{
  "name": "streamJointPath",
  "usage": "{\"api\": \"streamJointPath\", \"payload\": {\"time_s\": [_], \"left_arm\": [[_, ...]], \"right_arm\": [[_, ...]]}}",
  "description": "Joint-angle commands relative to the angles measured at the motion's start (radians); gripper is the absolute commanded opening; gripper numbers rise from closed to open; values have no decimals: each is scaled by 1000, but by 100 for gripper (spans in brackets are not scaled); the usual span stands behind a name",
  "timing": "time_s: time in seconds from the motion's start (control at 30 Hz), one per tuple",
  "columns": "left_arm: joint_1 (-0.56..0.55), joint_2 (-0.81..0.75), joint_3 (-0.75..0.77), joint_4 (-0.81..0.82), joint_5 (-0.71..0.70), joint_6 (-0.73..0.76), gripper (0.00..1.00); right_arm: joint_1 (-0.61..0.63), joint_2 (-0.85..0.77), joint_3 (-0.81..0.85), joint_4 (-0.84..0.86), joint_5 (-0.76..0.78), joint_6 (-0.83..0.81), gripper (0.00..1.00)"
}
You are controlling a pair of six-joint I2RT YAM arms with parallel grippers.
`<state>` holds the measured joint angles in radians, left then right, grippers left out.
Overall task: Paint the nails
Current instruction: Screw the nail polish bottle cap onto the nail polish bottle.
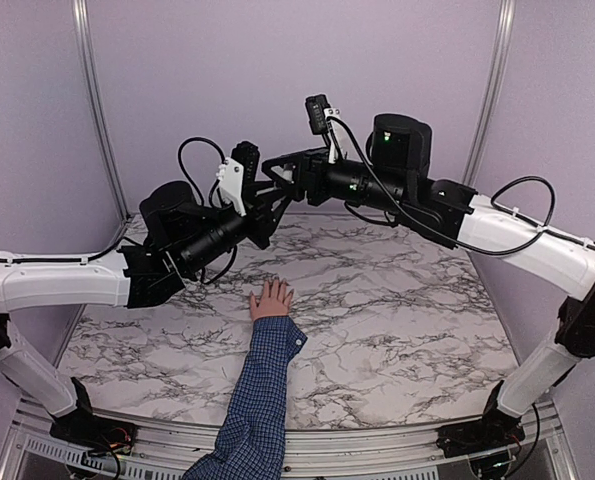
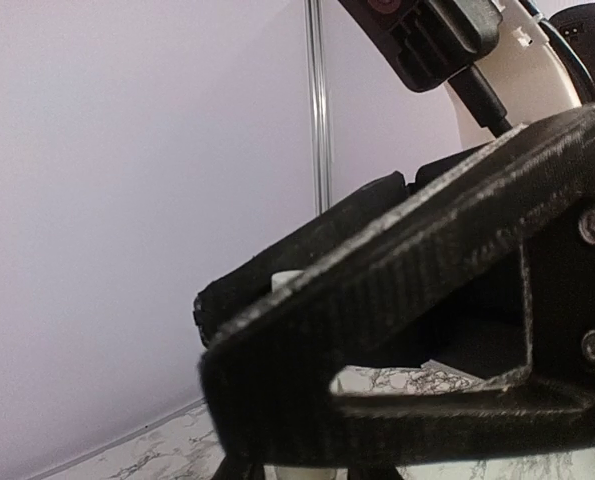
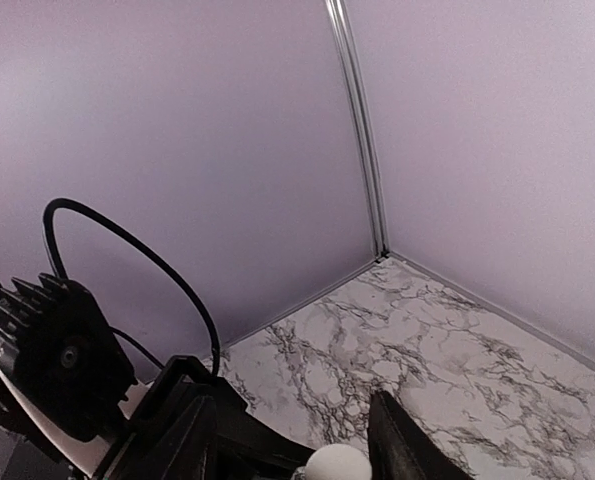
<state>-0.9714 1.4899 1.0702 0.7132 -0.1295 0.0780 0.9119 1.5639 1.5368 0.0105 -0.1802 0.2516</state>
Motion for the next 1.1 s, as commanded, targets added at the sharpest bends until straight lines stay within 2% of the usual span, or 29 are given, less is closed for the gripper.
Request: {"api": "streamJointPath", "payload": {"time_s": [0.0,0.13,0.23,0.33,0.43,0.6,0.73,0.97,1.07], "left_arm": [[24,-103,-67,48,140,-36,0],[52,-160,-108,31,324,-84,0],[77,-184,-119,25,438,-170,0],[95,-191,-117,22,542,-240,0],[104,-187,-103,13,689,-256,0],[122,-98,-14,-18,929,-352,0],[122,-33,51,-18,1037,-422,0],[120,-20,68,-18,1073,-389,0],[120,-19,67,-18,1080,-395,0]], "right_arm": [[-21,-82,-34,29,-140,-30,61],[-61,-121,-56,22,-276,-79,75],[-84,-118,-30,-48,-325,-94,79],[-105,-142,-64,-25,-398,-102,84],[-115,-198,-128,50,-476,-142,98],[-125,-202,-115,47,-713,-195,99],[-124,-204,-134,88,-802,-189,89],[-124,-185,-141,137,-872,-151,57],[-125,-171,-135,148,-882,-136,49]]}}
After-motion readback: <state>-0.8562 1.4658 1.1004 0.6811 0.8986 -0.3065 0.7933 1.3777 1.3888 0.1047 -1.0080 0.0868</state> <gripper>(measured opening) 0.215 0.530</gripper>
